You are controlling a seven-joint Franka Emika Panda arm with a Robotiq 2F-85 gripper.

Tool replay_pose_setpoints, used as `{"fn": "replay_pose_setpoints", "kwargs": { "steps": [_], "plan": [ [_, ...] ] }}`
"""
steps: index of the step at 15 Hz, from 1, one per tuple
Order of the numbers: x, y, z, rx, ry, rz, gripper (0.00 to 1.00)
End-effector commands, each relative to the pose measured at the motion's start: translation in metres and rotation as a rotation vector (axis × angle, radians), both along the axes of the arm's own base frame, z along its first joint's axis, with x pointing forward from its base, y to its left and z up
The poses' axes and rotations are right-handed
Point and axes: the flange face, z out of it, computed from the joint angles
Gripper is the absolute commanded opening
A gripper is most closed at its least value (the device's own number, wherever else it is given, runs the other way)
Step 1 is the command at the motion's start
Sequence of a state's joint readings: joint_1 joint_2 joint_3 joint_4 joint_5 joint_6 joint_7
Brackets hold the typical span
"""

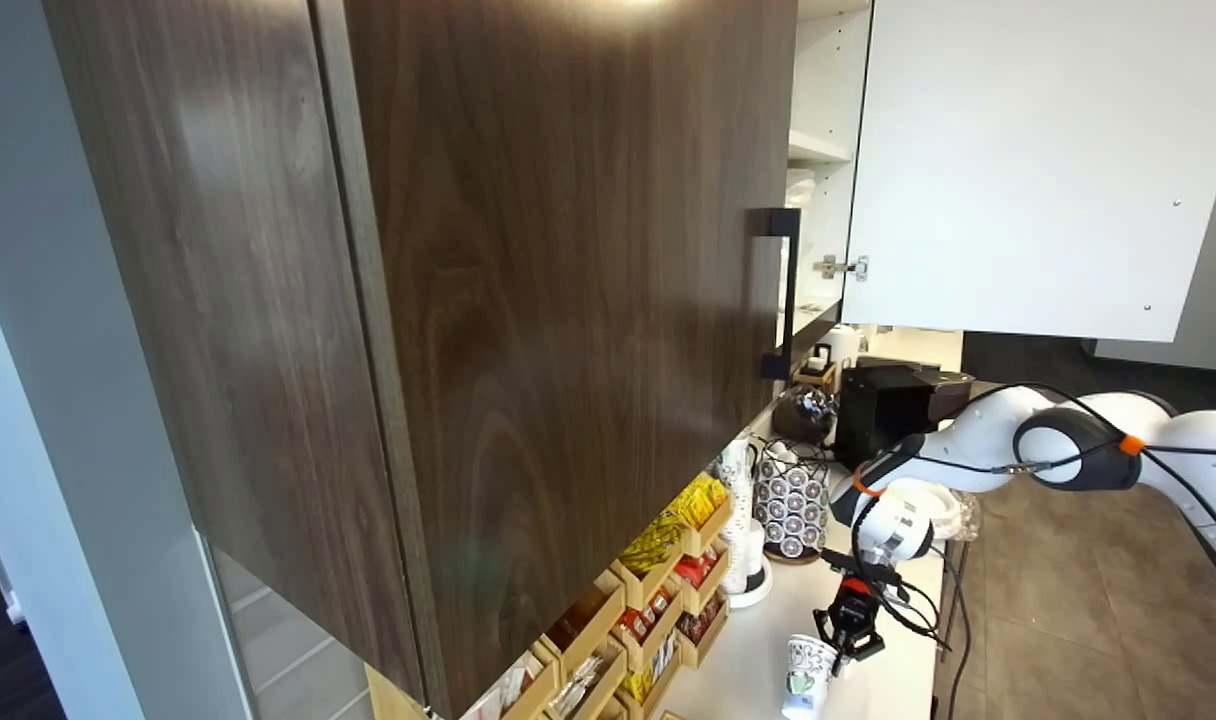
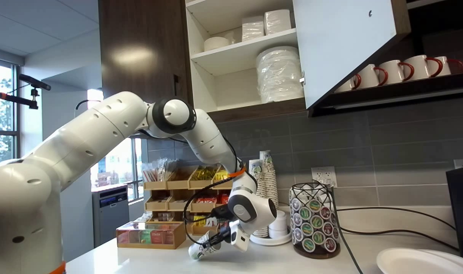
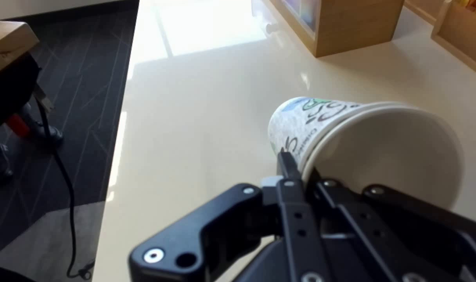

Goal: Pick up the paper cup on the right and put it on the paper cup on the left, pick up the two stacked paper cups from the kitchen counter and put them in the open cabinet

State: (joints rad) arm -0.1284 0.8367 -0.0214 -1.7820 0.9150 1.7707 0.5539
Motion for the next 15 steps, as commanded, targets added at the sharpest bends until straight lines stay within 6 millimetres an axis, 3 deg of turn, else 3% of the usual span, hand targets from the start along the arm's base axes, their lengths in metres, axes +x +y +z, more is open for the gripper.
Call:
{"fn": "replay_pose_setpoints", "kwargs": {
  "steps": [1,7,11,15],
  "plan": [
    [0.011,-0.002,0.039,-0.075,-0.160,0.050,0.01],
    [0.009,0.001,0.135,-0.266,-0.333,0.212,0.01],
    [-0.009,0.000,0.200,-0.398,-0.452,0.344,0.01],
    [-0.033,-0.001,0.252,-0.539,-0.588,0.455,0.01]
  ]
}}
